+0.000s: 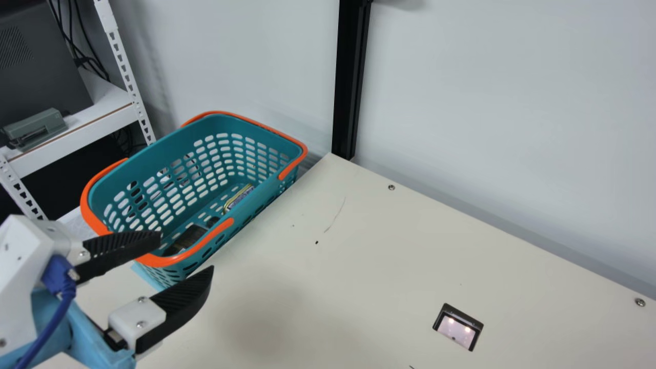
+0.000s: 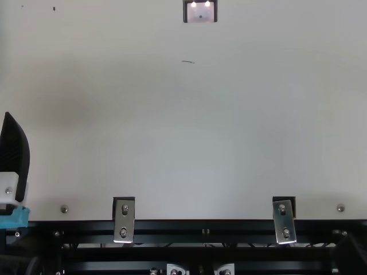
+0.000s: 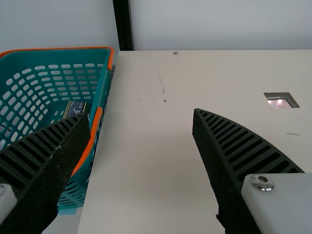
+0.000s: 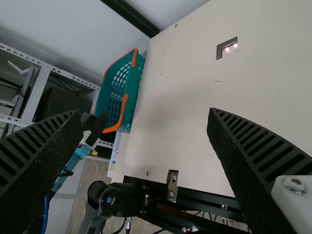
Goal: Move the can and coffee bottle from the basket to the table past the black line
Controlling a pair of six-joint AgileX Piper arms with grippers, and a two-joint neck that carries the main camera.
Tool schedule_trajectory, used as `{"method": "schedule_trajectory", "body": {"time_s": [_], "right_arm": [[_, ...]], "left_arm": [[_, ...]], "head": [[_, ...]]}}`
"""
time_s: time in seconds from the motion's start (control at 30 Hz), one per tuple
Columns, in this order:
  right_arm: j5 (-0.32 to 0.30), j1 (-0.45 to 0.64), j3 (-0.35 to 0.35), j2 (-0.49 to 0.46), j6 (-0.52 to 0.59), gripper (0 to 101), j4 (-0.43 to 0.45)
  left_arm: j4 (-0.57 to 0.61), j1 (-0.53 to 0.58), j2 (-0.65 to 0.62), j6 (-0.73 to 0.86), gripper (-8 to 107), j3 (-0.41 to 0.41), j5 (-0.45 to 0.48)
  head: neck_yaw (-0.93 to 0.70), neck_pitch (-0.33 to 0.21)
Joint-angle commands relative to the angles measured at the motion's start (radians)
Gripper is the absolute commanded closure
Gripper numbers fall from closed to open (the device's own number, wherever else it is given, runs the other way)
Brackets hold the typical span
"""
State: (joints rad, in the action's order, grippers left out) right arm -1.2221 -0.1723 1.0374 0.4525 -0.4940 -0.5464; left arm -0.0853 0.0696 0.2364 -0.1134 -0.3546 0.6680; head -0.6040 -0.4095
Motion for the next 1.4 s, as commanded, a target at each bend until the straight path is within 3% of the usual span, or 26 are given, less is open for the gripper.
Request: {"method": "schedule_trajectory", "body": {"time_s": [0.0, 0.73, 1.17, 1.37], "right_arm": [[0.0, 0.0, 0.0, 0.0, 0.0, 0, 0.0], [0.0, 0.0, 0.0, 0.0, 0.0, 0, 0.0], [0.0, 0.0, 0.0, 0.0, 0.0, 0, 0.0], [0.0, 0.0, 0.0, 0.0, 0.0, 0, 0.0]], "left_arm": [[0.0, 0.0, 0.0, 0.0, 9, 0.0, 0.0], [0.0, -0.014, 0.041, -0.008, 9, -0.028, -0.022], [-0.102, -0.093, 0.434, -0.103, 9, -0.3, -0.163], [-0.022, -0.21, 0.662, -0.003, 9, -0.43, -0.229]], "head": [[-0.015, -0.025], [-0.015, -0.025], [-0.015, -0.025], [-0.015, -0.025]]}}
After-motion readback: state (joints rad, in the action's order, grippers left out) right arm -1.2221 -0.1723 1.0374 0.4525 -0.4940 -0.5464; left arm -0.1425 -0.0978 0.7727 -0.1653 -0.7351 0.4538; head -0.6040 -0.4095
